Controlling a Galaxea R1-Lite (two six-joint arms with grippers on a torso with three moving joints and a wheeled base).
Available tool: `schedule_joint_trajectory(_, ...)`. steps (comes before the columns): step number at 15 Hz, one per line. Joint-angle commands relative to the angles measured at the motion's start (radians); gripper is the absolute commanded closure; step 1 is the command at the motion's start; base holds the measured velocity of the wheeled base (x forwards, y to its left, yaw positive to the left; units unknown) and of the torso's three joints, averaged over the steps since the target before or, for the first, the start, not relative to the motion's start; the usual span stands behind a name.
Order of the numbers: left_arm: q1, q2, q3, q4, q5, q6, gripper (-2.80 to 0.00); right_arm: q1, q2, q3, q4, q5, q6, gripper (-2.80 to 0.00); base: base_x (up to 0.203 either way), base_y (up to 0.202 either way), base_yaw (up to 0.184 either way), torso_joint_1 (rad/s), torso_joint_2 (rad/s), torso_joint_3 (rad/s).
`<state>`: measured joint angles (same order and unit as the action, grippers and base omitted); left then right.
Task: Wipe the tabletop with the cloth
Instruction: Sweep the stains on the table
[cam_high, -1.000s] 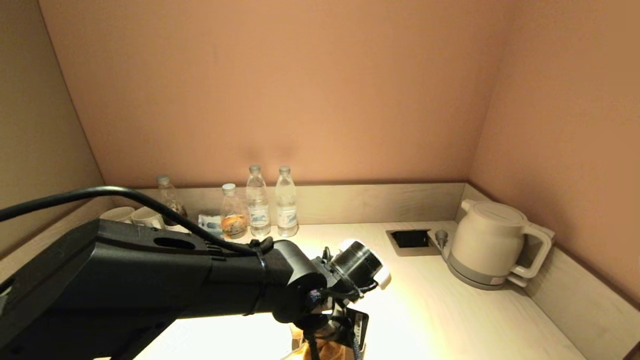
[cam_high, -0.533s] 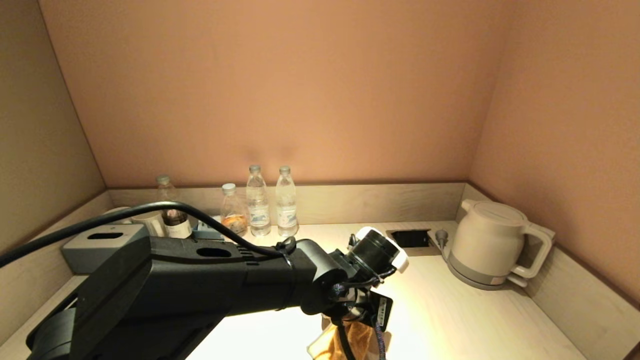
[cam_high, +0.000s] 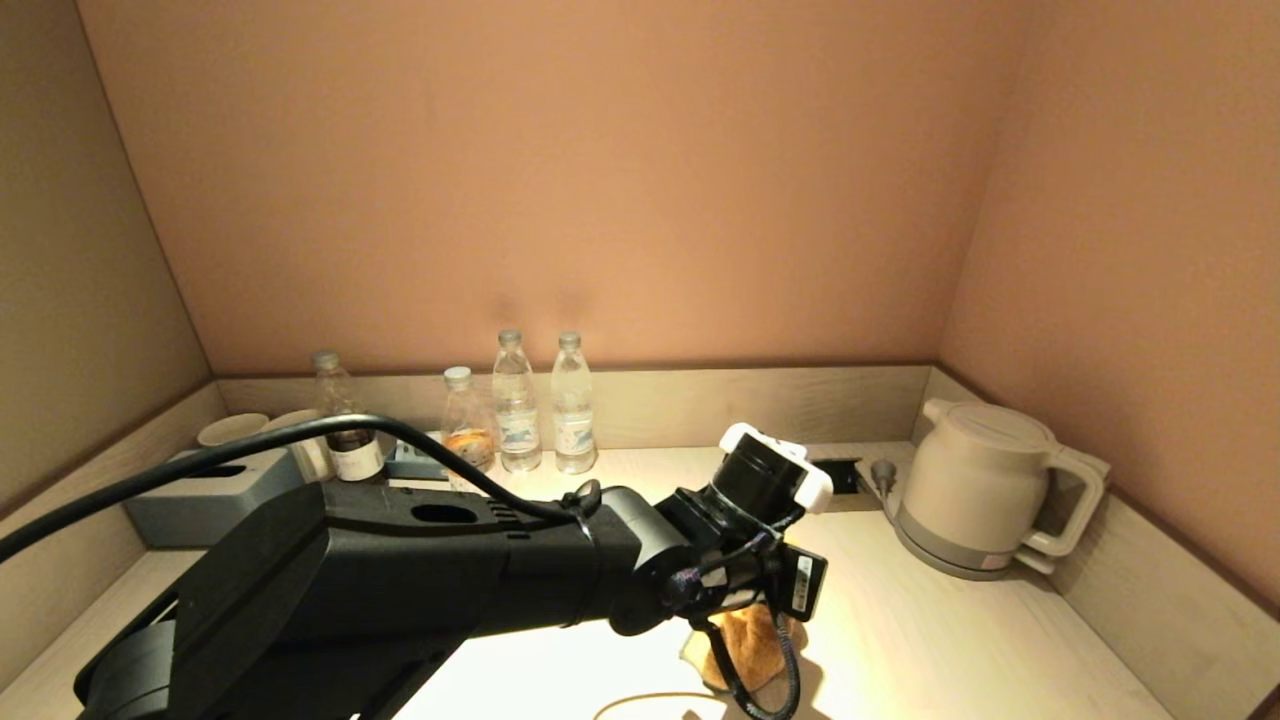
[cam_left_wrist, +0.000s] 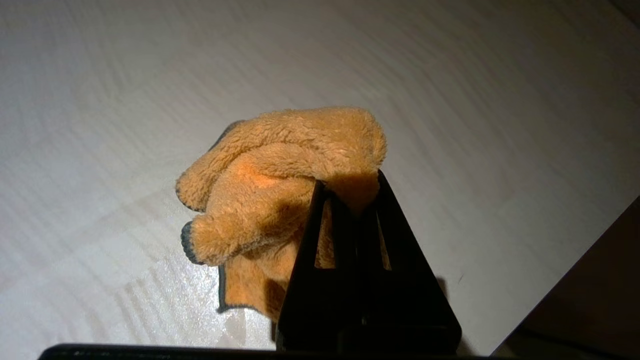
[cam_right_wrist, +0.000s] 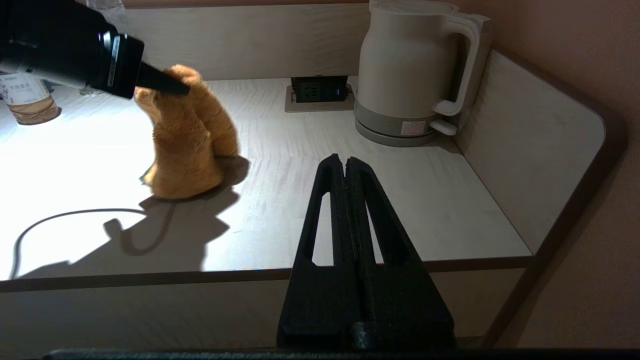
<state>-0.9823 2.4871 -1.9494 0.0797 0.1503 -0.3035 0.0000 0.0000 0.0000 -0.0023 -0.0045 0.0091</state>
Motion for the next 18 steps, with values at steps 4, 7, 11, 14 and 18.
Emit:
schedule_joint_trajectory(4, -0.009, -0.058, 0.001, -0.089, 0.000, 0.020, 0.00, 0.000, 0.000, 0.000, -0.001, 0.000, 0.000, 0.00, 0.000, 0.000, 0.000, 0.000, 0.00, 0.000)
schedule_joint_trajectory(7, -0.026, -0.097, 0.000, -0.205, -0.019, 0.074, 0.00, 0.000, 0.000, 0.000, -0.001, 0.000, 0.000, 0.00, 0.000, 0.000, 0.000, 0.000, 0.00, 0.000)
schedule_joint_trajectory(11, -0.012, 0.043, -0.003, -0.255, -0.057, 0.107, 0.00, 0.000, 0.000, 0.000, -0.001, 0.000, 0.000, 0.00, 0.000, 0.000, 0.000, 0.000, 0.00, 0.000)
schedule_joint_trajectory(14, 0.006, 0.126, -0.003, -0.277, -0.057, 0.149, 0.00, 0.000, 0.000, 0.000, -0.001, 0.000, 0.000, 0.00, 0.000, 0.000, 0.000, 0.000, 0.00, 0.000)
schedule_joint_trajectory(18, 0.025, 0.147, -0.005, -0.278, -0.060, 0.173, 0.00, 0.000, 0.000, 0.000, -0.001, 0.000, 0.000, 0.00, 0.000, 0.000, 0.000, 0.000, 0.00, 0.000)
